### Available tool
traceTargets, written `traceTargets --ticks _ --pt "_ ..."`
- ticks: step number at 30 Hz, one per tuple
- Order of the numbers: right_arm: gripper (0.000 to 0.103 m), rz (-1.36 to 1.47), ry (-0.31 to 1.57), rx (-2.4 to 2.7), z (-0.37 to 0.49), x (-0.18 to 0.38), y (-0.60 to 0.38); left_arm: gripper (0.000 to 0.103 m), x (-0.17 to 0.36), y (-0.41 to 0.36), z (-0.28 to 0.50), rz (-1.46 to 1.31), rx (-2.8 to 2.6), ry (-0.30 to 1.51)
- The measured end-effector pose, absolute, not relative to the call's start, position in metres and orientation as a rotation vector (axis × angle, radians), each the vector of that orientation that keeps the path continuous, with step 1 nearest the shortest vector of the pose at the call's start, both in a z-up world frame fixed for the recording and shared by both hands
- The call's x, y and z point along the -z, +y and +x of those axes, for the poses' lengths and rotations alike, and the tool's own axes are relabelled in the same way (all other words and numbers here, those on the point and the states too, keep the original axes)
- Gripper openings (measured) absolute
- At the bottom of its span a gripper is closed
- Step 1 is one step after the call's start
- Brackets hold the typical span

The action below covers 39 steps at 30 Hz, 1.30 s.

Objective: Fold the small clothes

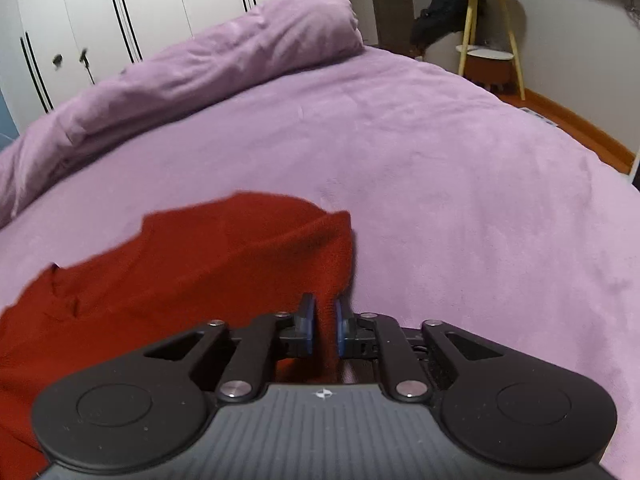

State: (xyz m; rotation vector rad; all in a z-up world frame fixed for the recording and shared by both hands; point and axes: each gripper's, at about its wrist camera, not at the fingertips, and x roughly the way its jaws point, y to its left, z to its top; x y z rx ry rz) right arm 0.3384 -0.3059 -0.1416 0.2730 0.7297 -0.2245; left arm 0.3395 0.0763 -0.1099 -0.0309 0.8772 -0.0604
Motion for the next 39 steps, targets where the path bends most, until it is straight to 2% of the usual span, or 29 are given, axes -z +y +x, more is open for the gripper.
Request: traceTargets --ticks 2,4,5,7,8,10,13,14,16,20,26,29,30,31,33,36,39 --pt "0.025 0.304 0.692 0.193 0.328 0.132 -0.305 0.015 0.102 0.079 0.33 -0.054 0.012 0.861" --pt "0.034 0.296 0.596 0.102 0.311 0.122 -0.289 0.026 0.089 0.076 0.32 -0.077 0.008 0.812" --pt "0.034 0.289 0.577 0.022 0.306 0.12 -0.275 0.029 0.084 0.071 0.316 -0.101 0.023 0.791" --pt "0.034 0.295 0.591 -0.12 0.303 0.121 -0.246 0.043 0.082 0.058 0.315 -0.146 0.078 0.786" --pt "0.034 0.3 0.606 -0.186 0.304 0.125 -0.231 0.045 0.086 0.049 0.317 -0.152 0.114 0.805" --pt "0.033 0.297 0.635 -0.259 0.307 0.135 -0.209 0.044 0.1 0.033 0.325 -0.123 0.11 0.858" --pt "0.027 0.256 0.694 -0.219 0.316 0.156 -0.203 0.045 0.118 0.026 0.331 -0.09 0.06 0.91" --pt "0.023 0.258 0.703 -0.166 0.317 0.162 -0.214 0.045 0.118 0.027 0.33 -0.094 0.056 0.899" --pt "0.006 0.287 0.687 -0.092 0.316 0.165 -0.241 0.045 0.118 0.028 0.331 -0.095 0.055 0.905" --pt "0.005 0.282 0.675 0.002 0.314 0.16 -0.274 0.045 0.12 0.031 0.33 -0.087 0.05 0.899" --pt "0.007 0.154 0.681 0.002 0.323 0.164 -0.259 0.045 0.116 0.041 0.325 -0.09 0.031 0.907" --pt "0.016 0.167 0.685 -0.018 0.315 0.164 -0.254 0.051 0.11 0.063 0.314 -0.137 -0.022 0.921" --pt "0.032 0.193 0.692 -0.052 0.315 0.164 -0.255 0.056 0.108 0.076 0.309 -0.169 -0.058 0.938" --pt "0.053 0.219 0.695 -0.087 0.309 0.162 -0.257 0.056 0.106 0.089 0.301 -0.208 -0.085 0.951" --pt "0.071 0.234 0.722 -0.134 0.312 0.16 -0.25 0.056 0.104 0.121 0.282 -0.292 -0.117 0.956" --pt "0.07 0.169 0.762 -0.127 0.309 0.15 -0.23 0.059 0.105 0.179 0.244 -0.405 -0.219 0.941" --pt "0.052 0.235 0.732 -0.162 0.282 0.144 -0.221 0.059 0.111 0.243 0.206 -0.527 -0.358 0.897"
